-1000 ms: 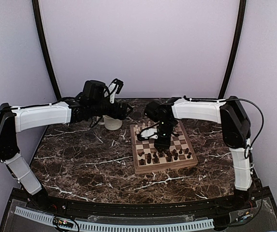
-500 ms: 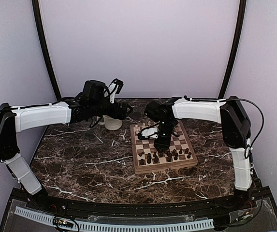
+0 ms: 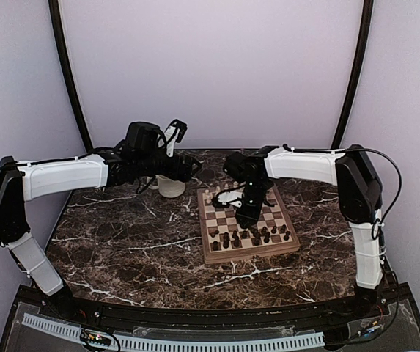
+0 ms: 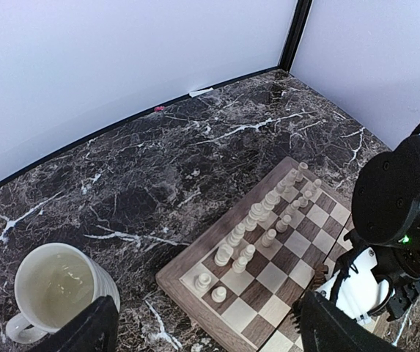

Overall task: Set up the chess pieces on the board
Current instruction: Pick up the king from the chessboard.

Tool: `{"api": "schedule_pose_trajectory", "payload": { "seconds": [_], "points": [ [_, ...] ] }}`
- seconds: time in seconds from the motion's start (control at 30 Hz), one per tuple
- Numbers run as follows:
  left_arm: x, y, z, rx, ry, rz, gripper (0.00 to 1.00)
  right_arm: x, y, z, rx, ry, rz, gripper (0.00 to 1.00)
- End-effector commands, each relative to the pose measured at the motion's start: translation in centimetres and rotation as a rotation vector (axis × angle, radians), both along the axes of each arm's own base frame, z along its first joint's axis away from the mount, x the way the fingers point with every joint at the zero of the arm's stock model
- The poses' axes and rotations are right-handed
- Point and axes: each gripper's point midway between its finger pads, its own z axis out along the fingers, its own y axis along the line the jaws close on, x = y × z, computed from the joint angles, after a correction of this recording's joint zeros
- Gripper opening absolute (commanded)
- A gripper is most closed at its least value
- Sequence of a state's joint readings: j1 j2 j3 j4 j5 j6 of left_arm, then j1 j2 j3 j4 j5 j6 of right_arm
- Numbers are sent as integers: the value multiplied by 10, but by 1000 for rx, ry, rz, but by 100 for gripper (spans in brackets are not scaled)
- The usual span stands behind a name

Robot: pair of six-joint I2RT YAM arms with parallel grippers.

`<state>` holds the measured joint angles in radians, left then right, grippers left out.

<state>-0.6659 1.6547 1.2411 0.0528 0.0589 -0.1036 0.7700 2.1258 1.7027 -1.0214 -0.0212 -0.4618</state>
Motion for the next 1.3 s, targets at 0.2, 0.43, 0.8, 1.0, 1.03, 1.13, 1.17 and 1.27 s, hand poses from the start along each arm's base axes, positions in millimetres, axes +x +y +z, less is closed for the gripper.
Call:
{"api": "schedule_pose_trajectory", "payload": {
  "seconds": [0.2,0.43,0.8,1.0,1.03,1.13,1.17,1.27],
  "points": [
    [-1,-1,17,-9,-29,-3,88,-1,-20,-5,-41,19,-44,19],
    [-1,0,18,-7,-31,-2,88,21,-15,-1,-27,-64,-40,17],
    [0,0,17,-3,-31,-1,88,18,15,38,171,-42,-22,14],
    [0,-1,15,-2,-26,-4,88,21,24,65,259,-50,-20,13],
    [0,-1,15,-3,-25,-6,88,20,24,67,265,-50,-18,13],
    [-1,-2,14,-4,-22,-11,88,18,23,70,282,-44,-17,13],
    [-1,-2,13,-5,-19,-10,88,18,23,72,291,-44,-18,13],
    [-1,-4,10,-13,-6,-16,88,21,24,82,332,-59,-25,12]
  ]
}}
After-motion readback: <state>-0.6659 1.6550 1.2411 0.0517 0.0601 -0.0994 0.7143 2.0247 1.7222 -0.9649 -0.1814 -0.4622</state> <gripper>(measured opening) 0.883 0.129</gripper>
